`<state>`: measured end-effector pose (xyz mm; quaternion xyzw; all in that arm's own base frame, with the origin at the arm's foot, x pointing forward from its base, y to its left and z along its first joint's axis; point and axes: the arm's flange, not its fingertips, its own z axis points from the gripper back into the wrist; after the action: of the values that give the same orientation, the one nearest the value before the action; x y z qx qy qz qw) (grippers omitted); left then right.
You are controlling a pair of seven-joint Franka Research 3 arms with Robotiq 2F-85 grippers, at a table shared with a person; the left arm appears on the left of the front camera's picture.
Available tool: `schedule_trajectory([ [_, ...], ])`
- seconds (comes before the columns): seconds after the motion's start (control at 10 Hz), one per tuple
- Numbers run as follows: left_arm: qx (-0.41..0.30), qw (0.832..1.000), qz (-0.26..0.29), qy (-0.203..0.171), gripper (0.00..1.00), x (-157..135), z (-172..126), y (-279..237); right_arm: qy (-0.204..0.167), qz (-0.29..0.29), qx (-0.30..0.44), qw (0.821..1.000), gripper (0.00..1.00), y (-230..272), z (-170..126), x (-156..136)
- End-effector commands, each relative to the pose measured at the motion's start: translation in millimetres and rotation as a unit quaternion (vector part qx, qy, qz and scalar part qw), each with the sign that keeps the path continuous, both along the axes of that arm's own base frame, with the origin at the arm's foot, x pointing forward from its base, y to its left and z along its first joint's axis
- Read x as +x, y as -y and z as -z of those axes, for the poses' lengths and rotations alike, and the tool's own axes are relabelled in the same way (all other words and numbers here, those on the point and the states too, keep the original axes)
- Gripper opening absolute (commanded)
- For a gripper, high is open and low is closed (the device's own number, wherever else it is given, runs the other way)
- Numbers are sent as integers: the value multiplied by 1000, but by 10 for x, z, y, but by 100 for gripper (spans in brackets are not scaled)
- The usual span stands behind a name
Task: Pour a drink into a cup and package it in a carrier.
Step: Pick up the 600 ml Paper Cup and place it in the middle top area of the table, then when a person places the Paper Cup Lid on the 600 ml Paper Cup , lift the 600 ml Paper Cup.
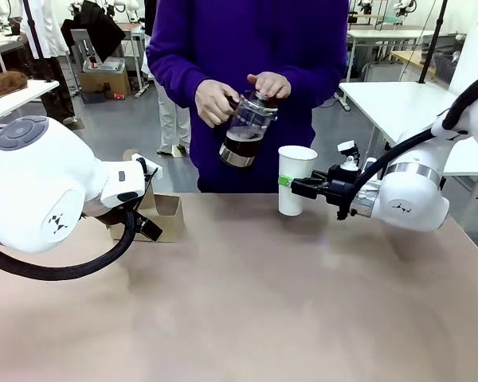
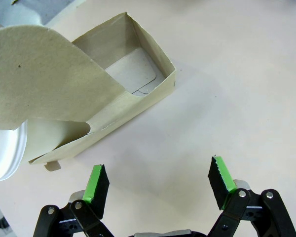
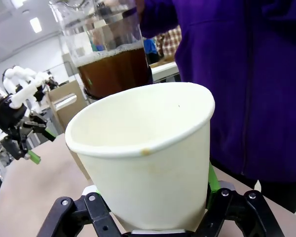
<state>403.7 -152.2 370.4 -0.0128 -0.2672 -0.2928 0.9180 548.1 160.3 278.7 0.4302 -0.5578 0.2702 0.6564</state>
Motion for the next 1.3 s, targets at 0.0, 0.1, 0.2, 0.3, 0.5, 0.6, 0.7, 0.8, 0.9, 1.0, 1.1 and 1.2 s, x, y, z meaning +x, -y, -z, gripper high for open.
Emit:
schedule_trajectory([
  [0.0,-1,1000,0,0,100,-1,-2,-6,-3,4,-19,1000,80,-52,-7,38],
  [0.1,-1,1000,0,0,100,-1,-2,-6,0,0,0,1000,80,0,0,0],
  [0.2,-1,1000,0,0,100,-1,-2,-6,0,0,0,1000,80,0,0,0],
  [0.3,-1,1000,0,0,100,-1,-2,-6,0,0,0,1000,80,0,0,0],
  [0.5,-1,1000,0,0,100,-1,-2,-6,0,0,0,1000,80,0,0,0],
  [0.6,-1,1000,0,0,100,-1,-2,-6,0,0,0,1000,80,0,0,0],
  [0.7,-1,1000,0,0,100,-1,-2,-6,0,0,0,1000,80,0,0,0],
  [0.8,-1,1000,0,0,100,-1,-2,-6,0,0,0,1000,80,0,0,0],
  [0.9,-1,1000,0,0,100,-1,-2,-6,0,0,0,1000,80,0,0,0],
  [1.0,-1,1000,0,0,100,-1,-2,-6,0,0,0,1000,80,0,0,0],
  [1.1,-1,1000,0,0,100,-1,-2,-6,0,0,0,1000,80,0,0,0],
  [1.2,-1,1000,0,0,100,-1,-2,-6,0,0,0,1000,80,0,0,0],
])
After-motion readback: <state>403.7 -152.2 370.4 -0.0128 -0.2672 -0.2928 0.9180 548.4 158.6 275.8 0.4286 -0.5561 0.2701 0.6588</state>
